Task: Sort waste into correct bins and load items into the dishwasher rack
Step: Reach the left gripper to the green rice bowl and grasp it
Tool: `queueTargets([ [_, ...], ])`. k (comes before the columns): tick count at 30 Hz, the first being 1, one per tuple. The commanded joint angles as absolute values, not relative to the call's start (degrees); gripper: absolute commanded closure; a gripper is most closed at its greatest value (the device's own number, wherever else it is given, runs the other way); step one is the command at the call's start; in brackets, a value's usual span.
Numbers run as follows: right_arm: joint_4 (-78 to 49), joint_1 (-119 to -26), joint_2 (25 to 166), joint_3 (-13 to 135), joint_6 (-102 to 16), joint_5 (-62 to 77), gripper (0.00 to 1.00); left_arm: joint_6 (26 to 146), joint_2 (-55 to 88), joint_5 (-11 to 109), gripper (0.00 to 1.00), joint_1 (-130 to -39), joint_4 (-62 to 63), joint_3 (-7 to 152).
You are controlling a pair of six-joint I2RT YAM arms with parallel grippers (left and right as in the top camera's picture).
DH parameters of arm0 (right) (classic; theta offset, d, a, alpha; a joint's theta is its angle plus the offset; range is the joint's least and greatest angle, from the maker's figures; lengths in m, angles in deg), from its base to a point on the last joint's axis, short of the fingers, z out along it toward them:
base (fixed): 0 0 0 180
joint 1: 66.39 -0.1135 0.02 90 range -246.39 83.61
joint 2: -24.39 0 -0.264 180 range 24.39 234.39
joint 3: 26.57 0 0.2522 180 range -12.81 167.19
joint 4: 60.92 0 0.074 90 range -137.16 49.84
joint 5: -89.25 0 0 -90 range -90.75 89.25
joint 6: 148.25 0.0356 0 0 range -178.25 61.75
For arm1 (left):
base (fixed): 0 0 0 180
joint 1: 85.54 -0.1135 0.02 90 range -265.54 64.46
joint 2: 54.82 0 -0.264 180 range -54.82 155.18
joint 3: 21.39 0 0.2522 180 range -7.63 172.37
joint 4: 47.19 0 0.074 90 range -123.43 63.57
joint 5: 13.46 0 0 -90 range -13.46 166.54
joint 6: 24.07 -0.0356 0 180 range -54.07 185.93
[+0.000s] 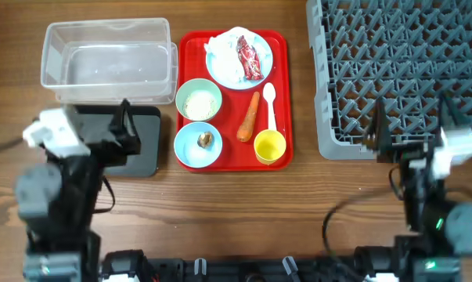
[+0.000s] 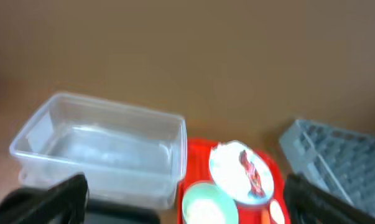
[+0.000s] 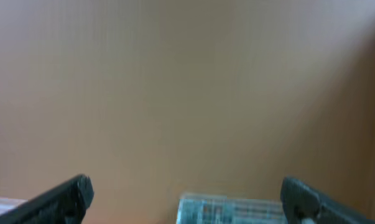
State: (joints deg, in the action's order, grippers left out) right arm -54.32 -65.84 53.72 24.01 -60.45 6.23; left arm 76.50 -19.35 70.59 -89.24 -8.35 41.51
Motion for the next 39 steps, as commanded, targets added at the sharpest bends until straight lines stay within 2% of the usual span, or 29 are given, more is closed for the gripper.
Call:
queueTargets([
  [1,-43.7,-65.6,66.5,39.8,-62.8,13.7,0.00,75.3,-8.4,70.2,0.00,-89.3,1.8,54.7],
  [3,-33.8,-65.6,78.3,50.8,-62.8,17.9,0.00,75.3,-1.1,70.1,0.00,-89.2,7.9,59.1],
  [6,-25.3,-65.6,91.7,60.6,-62.8,24.3,0.00,75.3,9.4,69.6,0.00,-86.9,11.0,61.6],
  [10,-27.9,-65.6,103.7,62.2,-60.9,37.4,0.00,75.1,21.6,69.7,0.00,-81.2,11.6,63.1],
  [14,-29.7,-65.6,109.0,62.2,-59.4,44.1,0.00,76.8,27.6,67.8,0.00,-80.5,14.0,63.0],
  [19,-30.4,-65.6,109.3,62.2,-43.6,44.1,0.00,76.9,29.6,62.8,0.00,-80.5,15.5,63.0],
  [21,-30.1,-65.6,109.3,62.2,-41.8,44.1,0.00,76.8,29.6,59.0,0.00,-80.0,14.9,63.1],
  [24,-29.2,-65.5,109.3,62.2,-41.8,44.0,0.00,76.6,29.6,62.4,0.00,-73.6,14.8,65.0],
  [26,-25.8,-65.6,109.3,62.2,-41.8,41.6,0.04,76.7,29.6,68.6,0.00,-67.9,14.6,65.3],
  [30,-16.3,-66.0,108.0,62.2,-43.2,30.8,0.16,80.8,29.6,71.4,0.01,-65.5,14.6,65.3],
  [32,-11.6,-67.7,105.3,64.5,-43.4,19.7,0.16,81.4,29.6,72.0,0.02,-65.4,14.6,66.4],
  [35,2.7,-70.5,104.9,77.2,-45.8,0.1,0.12,81.4,29.7,72.6,0.03,-63.6,15.4,72.5],
  [39,5.4,-70.5,105.0,81.9,-45.6,0.5,0.12,81.8,30.9,77.3,0.05,-60.7,14.4,73.5],
])
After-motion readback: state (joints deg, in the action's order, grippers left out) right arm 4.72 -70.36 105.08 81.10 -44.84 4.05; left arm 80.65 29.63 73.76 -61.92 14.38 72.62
